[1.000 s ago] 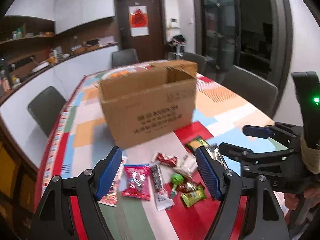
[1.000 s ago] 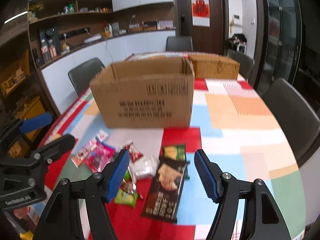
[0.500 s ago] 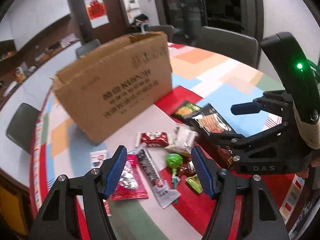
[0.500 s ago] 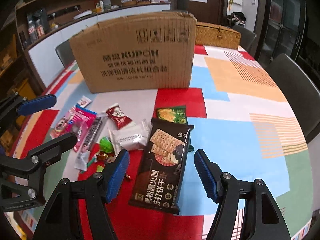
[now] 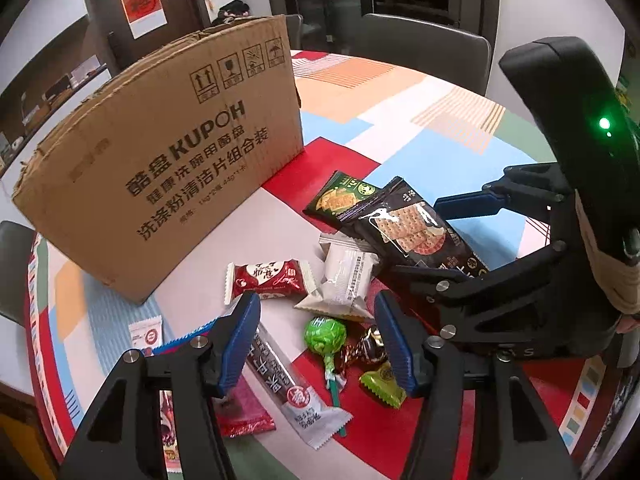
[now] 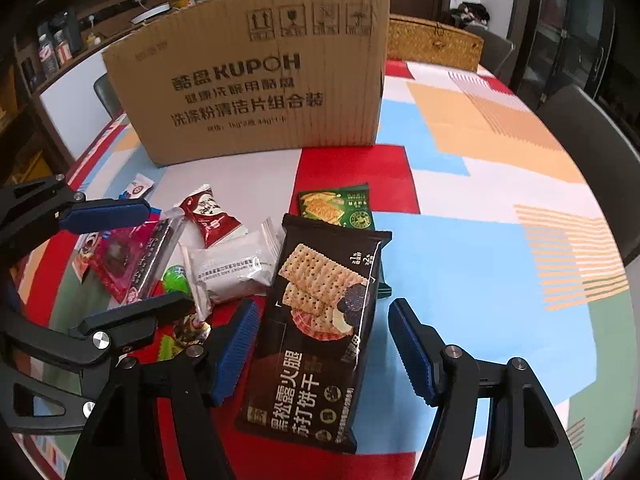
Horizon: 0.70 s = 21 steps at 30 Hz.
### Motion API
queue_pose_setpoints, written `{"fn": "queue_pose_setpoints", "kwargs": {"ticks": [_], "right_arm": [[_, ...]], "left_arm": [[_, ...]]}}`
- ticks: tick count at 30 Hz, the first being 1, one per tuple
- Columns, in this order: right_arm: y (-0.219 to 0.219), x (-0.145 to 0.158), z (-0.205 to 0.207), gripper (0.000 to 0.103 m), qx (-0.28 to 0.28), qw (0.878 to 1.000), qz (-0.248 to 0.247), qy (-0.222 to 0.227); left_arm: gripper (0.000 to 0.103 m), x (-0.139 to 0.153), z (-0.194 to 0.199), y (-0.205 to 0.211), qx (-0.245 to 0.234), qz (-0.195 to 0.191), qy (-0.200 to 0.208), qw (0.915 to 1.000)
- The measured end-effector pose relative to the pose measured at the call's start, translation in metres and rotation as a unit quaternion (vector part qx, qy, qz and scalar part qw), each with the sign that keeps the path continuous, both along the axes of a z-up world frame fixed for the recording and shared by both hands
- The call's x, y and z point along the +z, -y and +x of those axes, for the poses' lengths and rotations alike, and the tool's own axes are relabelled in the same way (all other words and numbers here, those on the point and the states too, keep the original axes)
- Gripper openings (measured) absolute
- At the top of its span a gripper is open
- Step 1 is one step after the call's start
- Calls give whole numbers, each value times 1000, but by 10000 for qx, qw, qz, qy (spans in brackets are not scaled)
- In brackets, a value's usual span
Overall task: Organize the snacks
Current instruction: 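Grasp the black cracker pack with the right tool while the left tool grasps the white packet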
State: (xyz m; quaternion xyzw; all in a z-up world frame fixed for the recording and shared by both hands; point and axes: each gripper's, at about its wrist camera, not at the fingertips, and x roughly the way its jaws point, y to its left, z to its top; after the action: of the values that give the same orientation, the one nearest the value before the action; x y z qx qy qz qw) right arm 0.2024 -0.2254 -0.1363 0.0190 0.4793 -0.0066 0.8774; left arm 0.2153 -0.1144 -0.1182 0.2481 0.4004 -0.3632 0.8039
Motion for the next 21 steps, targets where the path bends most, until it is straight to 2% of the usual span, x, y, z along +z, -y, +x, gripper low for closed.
{"fn": "queue_pose_setpoints", "kwargs": {"ticks": [4,8,18,21], "right_arm": [[7,-5,1,67,-86,9999,112,-98],[12,-5,-1,56,-101,9998,154,-77],[29,-5,-3,51,-361,9990,275,-59],[36,-6,-3,51,-442,9985,320,-66]], "left_arm": [[58,-3,2,7,-69,-14,-81,9999],[56,-10,5,17,-128,47,-150,9998],[49,-23,16,35,-105,76,-403,9991],[42,-31,18,40,-29,204,-396,9990]]}}
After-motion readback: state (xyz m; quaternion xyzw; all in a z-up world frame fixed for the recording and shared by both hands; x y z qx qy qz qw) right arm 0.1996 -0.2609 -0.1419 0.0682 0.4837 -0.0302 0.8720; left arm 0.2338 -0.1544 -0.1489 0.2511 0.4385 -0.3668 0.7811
